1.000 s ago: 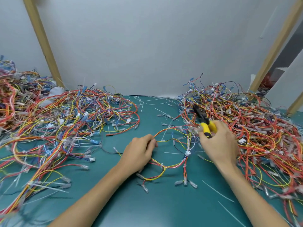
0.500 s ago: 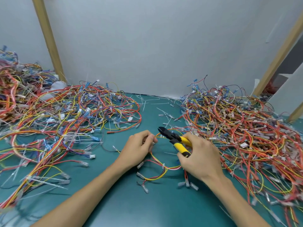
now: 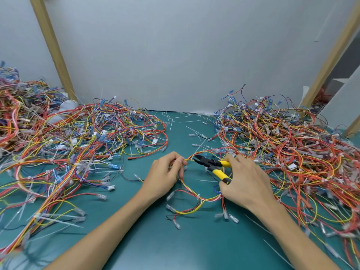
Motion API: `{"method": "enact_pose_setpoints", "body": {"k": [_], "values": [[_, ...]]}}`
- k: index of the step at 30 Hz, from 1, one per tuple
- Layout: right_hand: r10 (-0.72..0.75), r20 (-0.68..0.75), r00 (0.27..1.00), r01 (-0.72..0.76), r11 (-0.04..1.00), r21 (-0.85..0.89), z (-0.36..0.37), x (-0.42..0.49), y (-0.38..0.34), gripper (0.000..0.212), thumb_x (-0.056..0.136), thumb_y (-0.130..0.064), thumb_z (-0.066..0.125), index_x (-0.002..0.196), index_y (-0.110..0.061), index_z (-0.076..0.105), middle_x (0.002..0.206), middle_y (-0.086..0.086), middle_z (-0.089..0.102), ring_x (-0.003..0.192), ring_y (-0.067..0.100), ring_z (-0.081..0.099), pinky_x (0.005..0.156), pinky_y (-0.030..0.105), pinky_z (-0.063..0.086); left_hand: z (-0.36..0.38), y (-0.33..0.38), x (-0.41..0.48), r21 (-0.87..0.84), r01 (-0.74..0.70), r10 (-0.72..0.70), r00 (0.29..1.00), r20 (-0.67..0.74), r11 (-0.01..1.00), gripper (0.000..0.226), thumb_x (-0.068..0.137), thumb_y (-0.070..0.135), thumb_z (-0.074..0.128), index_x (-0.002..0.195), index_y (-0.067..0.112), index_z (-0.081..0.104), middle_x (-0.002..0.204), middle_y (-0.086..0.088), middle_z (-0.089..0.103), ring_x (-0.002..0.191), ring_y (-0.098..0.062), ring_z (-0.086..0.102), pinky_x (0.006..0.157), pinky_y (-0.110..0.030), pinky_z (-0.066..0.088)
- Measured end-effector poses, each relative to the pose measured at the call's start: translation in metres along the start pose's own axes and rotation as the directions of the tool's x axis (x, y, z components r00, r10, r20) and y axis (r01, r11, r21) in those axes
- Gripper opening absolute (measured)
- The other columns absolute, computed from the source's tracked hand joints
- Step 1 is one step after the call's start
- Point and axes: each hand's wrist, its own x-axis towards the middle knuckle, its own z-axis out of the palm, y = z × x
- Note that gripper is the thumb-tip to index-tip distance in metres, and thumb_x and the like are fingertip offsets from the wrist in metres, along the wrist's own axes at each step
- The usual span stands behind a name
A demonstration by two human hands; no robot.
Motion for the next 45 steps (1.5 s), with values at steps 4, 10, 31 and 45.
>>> {"method": "enact_pose_setpoints", "body": {"k": [4,10,31,45], "values": [[-0.007,-0.010,1.000,0.006,1.000,-0.012,-0.0007,-0.0009,-0.0005,0.053,0.067,-0.054,0.047,0.115,-0.031,0.045,0.096,-0.008,0.038,0.090,0.016,0.035,0.074,0.033,0.034,-0.0003,0.0018,-0.0022,-0.003,-0.050,0.050,0.999,0.006,0.999,0.022,0.102,0.016,0.046,0.086,0.018,0.061,0.069,0.004,0.068,0.036,-0.015,0.047,0.045,-0.021,0.040],[-0.027,-0.014,1.000,0.027,1.000,0.008,-0.0026,-0.0017,-0.0026,0.055,0.066,-0.052,0.049,0.116,-0.030,0.047,0.100,-0.007,0.040,0.092,0.017,0.037,0.083,0.034,0.036,0.0000,0.0009,-0.0023,0.011,-0.089,0.088,0.996,0.010,0.996,0.021,0.101,0.013,0.046,0.089,0.015,0.062,0.075,0.007,0.071,0.034,-0.016,0.050,0.045,-0.019,0.041],[-0.004,-0.101,0.995,0.012,0.997,0.075,-0.0073,-0.0041,-0.0057,0.029,0.060,-0.037,0.066,0.058,-0.027,0.039,0.047,-0.006,0.041,0.050,0.020,0.042,0.046,0.019,0.016,0.0025,-0.0021,-0.0037,0.017,-0.132,0.132,0.991,-0.020,0.991,0.024,0.102,0.017,0.045,0.084,0.021,0.060,0.076,0.009,0.070,0.039,-0.016,0.051,0.046,-0.021,0.041],[-0.067,-0.163,0.984,0.088,0.988,0.127,-0.0019,-0.0058,-0.0052,0.019,0.067,-0.041,0.062,0.077,-0.031,0.050,0.065,-0.011,0.048,0.063,0.018,0.045,0.049,0.023,0.022,-0.0024,-0.0058,-0.0004,-0.173,-0.090,0.103,0.992,0.072,0.981,0.020,0.101,0.016,0.050,0.092,0.018,0.067,0.088,0.004,0.075,0.043,-0.017,0.053,0.053,-0.022,0.046]]}}
